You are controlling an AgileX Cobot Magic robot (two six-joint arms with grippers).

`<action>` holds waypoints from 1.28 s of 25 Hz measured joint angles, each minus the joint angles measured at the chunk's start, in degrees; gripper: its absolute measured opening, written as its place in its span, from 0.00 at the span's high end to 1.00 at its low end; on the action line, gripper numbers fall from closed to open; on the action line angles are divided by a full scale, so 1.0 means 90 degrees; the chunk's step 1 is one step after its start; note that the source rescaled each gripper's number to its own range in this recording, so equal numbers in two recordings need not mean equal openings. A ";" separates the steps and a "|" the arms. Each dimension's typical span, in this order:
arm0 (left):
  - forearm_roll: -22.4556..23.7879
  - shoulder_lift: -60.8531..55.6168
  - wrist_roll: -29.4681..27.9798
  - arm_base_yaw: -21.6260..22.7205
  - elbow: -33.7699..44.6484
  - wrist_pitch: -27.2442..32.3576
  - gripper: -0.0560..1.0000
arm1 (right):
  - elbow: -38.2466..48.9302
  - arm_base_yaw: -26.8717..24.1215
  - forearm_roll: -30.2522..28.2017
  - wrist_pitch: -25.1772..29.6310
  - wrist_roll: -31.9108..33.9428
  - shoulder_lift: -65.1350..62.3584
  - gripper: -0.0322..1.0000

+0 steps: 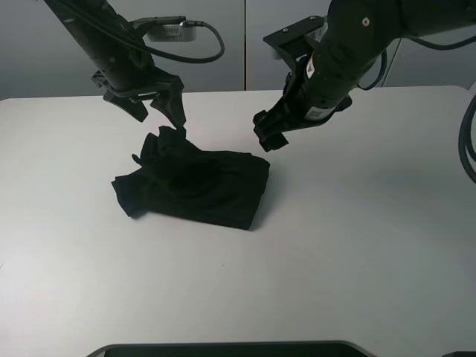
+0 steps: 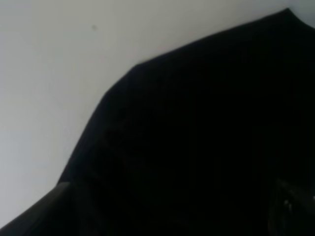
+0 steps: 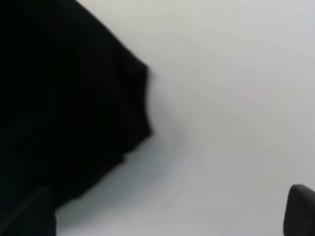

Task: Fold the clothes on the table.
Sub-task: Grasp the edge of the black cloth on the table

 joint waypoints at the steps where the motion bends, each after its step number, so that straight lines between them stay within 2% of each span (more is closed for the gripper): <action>1: -0.0017 0.0000 -0.0016 -0.0106 0.0000 0.0012 0.00 | 0.0101 0.0000 -0.0226 0.0032 0.0156 -0.0016 0.00; 4: -0.0022 0.0000 -0.0057 -0.0453 0.0000 0.0035 0.00 | 0.0509 0.0000 -0.0761 0.0067 0.0730 -0.0056 0.00; 7: -0.0028 0.0000 -0.0092 -0.0702 0.0000 0.0170 0.00 | 0.0971 -0.0113 -0.0924 -0.0141 0.1276 -0.0056 0.00; 10: 0.0386 0.0000 -0.0337 -0.0880 0.0000 0.0313 0.00 | 0.1317 -0.0286 -0.0950 -0.0396 0.1560 -0.0056 0.00; 13: 0.0910 0.0000 -0.0631 -0.0928 0.0000 0.0365 0.00 | 0.1447 -0.0433 -0.0950 -0.0479 0.1659 -0.0056 0.00; 24: 0.1342 0.0606 -0.0720 -0.0936 0.0000 0.0451 0.00 | 0.1478 -0.0489 -0.0950 -0.0579 0.1801 -0.0056 0.00; 30: 0.2127 0.0647 -0.1006 -0.0936 0.0000 0.0363 0.00 | 0.1478 -0.0489 -0.0950 -0.0591 0.1801 -0.0056 0.00; 32: 0.2241 0.0684 -0.1066 -0.0866 0.0000 0.0363 0.00 | 0.1478 -0.0489 -0.0950 -0.0589 0.1813 -0.0056 0.00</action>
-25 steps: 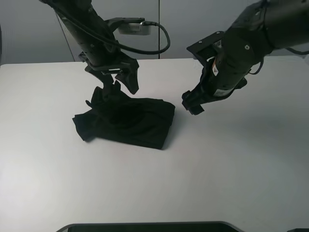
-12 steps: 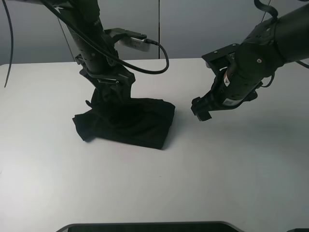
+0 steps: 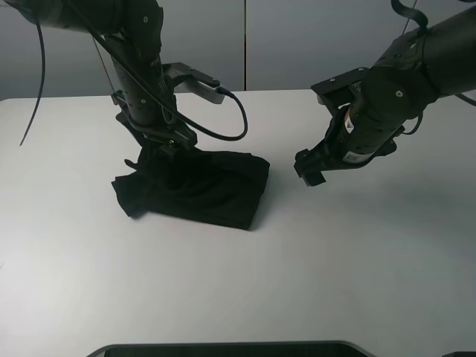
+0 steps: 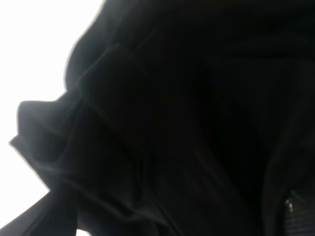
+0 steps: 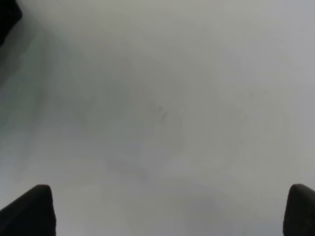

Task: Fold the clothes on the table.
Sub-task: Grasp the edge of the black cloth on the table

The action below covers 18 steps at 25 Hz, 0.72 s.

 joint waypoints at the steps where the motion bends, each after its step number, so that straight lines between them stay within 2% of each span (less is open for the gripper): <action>1: 0.0014 0.0029 -0.0050 0.0051 0.0000 0.0000 0.00 | 0.0000 0.0000 0.0000 -0.0014 0.0000 0.0000 0.00; 5: 0.0027 0.0101 -0.0142 0.0322 0.0016 0.0023 0.00 | 0.0000 0.0000 0.0000 -0.0014 0.0000 0.0000 0.00; 9: -0.0019 0.0101 -0.0203 0.0523 0.0389 -0.0051 0.00 | 0.0000 0.0000 0.0000 -0.0014 0.0000 0.0000 0.00; 18: -0.0112 0.0101 -0.0370 0.0608 0.1169 -0.0754 0.00 | 0.0000 0.0000 0.0000 -0.0147 0.0000 0.0000 0.00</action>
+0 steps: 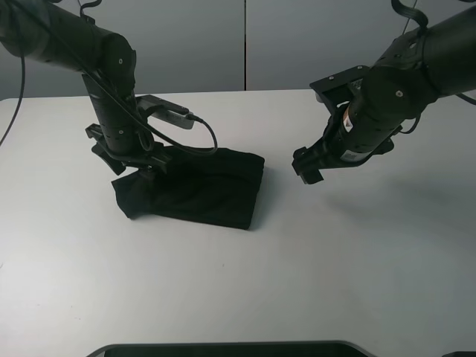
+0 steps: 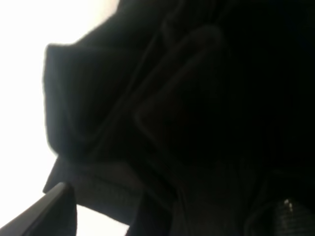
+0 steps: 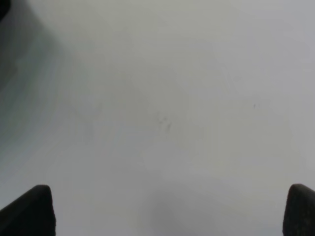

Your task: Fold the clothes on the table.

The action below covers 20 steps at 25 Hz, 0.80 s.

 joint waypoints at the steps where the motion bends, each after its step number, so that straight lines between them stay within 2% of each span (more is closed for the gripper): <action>1: -0.0029 0.0000 0.0000 0.0000 0.0009 -0.0011 0.00 | 0.0000 0.0000 0.0000 0.0000 0.0000 0.0000 0.00; 6: -0.0233 -0.0357 -0.0005 0.0000 0.0029 -0.0200 0.00 | 0.0010 0.0000 0.0000 0.0049 0.0000 -0.0150 0.00; 11: -0.0266 -0.1400 0.0008 0.0000 0.0029 -0.0228 0.00 | 0.0010 -0.0009 0.0000 0.0377 -0.0029 -0.1106 0.00; 16: -0.0229 -0.2540 0.0008 0.0000 0.0029 -0.0060 0.00 | 0.0010 -0.0009 0.0109 0.1319 -0.0327 -0.2549 0.00; 20: -0.0134 -0.3203 -0.0028 0.0000 0.0288 0.0160 0.00 | 0.0084 -0.0009 0.0769 0.2213 -0.1023 -0.3624 0.00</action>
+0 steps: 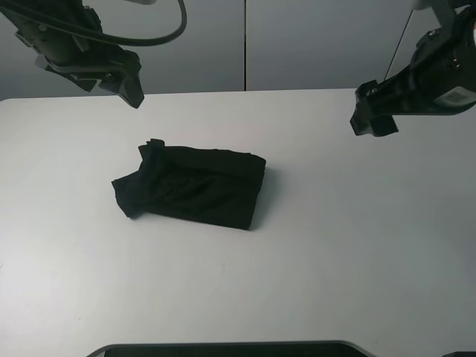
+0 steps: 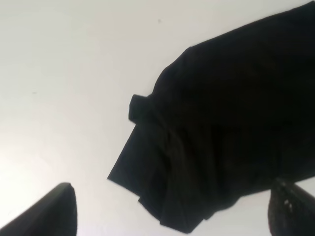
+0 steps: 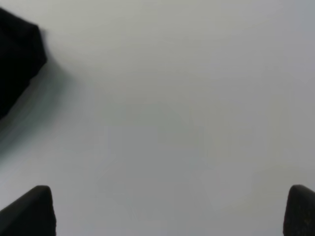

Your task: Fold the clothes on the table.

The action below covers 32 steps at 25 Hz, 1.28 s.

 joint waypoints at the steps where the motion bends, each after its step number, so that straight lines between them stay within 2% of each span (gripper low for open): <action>1: 0.0015 -0.0165 -0.0049 0.0000 0.0168 -0.0056 0.00 | 0.0092 0.0000 0.0101 0.0101 -0.0112 -0.0279 0.00; 8: 0.0126 -0.1947 -0.0452 0.0000 0.1773 -0.0125 0.00 | 0.1290 0.0000 0.0523 0.0922 -0.0580 -0.2282 0.00; 20: 0.0168 -0.4648 -0.0742 0.0000 0.4048 -0.0109 0.00 | 0.1968 0.0000 0.1279 0.1262 -0.1492 -0.4630 0.00; 27: 0.0180 -0.6149 -0.0765 0.0000 0.4500 -0.0258 0.00 | 0.1968 0.0000 0.1536 0.1407 -0.1860 -0.5548 0.00; 32: 0.0141 -0.6922 -0.0765 0.0000 0.4500 0.0224 0.00 | 0.1968 0.0000 0.1719 0.1578 -0.1899 -0.6182 0.00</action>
